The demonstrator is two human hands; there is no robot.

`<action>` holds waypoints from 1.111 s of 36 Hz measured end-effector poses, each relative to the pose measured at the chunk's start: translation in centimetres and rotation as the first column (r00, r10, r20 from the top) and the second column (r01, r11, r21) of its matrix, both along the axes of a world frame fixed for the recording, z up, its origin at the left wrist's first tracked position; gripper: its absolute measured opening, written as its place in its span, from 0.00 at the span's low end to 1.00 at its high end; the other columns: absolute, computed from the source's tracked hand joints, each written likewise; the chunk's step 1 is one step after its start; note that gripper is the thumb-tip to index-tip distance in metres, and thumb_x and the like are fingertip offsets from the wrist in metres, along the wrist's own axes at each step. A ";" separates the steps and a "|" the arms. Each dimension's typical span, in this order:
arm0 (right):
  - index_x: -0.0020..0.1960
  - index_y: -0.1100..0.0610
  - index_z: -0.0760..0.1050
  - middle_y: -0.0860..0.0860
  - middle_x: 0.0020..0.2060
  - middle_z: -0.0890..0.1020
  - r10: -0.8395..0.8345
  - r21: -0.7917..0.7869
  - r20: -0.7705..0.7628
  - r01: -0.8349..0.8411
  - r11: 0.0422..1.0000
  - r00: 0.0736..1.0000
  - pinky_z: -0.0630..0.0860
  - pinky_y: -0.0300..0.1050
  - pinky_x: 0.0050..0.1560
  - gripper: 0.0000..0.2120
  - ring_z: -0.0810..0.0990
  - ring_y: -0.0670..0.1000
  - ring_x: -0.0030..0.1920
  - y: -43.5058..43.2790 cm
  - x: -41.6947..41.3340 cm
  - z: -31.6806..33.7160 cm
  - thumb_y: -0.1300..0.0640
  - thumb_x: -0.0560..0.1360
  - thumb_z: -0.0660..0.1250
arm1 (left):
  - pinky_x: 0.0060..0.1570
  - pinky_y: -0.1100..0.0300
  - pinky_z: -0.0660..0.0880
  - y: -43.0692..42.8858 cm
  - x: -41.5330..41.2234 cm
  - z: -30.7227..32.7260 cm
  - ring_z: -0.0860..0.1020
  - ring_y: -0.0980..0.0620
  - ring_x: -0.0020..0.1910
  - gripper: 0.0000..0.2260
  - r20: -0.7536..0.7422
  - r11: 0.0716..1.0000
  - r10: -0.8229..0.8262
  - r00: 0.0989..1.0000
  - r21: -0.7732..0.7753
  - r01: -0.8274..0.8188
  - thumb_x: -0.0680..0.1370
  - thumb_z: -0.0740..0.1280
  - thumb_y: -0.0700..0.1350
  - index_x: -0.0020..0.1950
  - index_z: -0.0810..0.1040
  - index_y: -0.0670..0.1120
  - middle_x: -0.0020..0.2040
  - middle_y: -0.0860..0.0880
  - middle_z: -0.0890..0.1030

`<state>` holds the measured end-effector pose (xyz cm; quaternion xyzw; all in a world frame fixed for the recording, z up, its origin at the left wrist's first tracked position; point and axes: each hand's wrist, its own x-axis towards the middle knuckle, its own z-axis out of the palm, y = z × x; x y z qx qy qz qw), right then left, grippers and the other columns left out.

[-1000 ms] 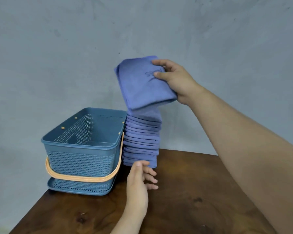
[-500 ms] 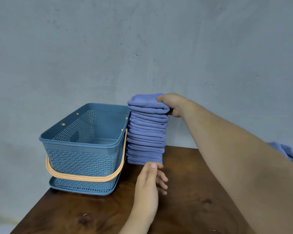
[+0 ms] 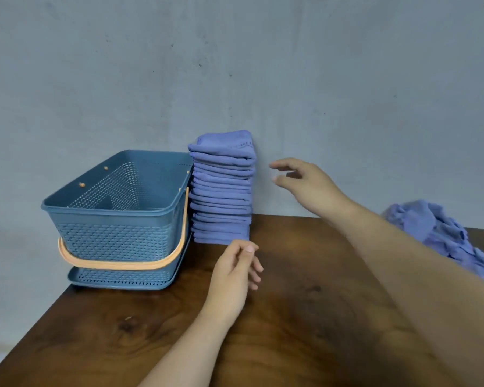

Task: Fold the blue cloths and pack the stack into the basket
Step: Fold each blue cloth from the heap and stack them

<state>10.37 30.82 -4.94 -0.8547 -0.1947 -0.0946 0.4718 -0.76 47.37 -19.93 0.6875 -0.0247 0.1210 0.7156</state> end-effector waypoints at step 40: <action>0.81 0.52 0.64 0.48 0.79 0.69 -0.286 -0.635 0.168 0.326 0.701 0.943 0.56 0.58 0.79 0.28 0.63 0.50 0.80 -21.3 -4.9 -17.0 0.39 0.85 0.56 | 0.37 0.64 0.71 -6.3 -0.6 -1.2 0.78 0.60 0.41 0.08 0.104 0.354 -0.202 0.974 0.935 -0.026 0.84 0.64 0.51 0.61 0.72 0.64 0.45 0.65 0.77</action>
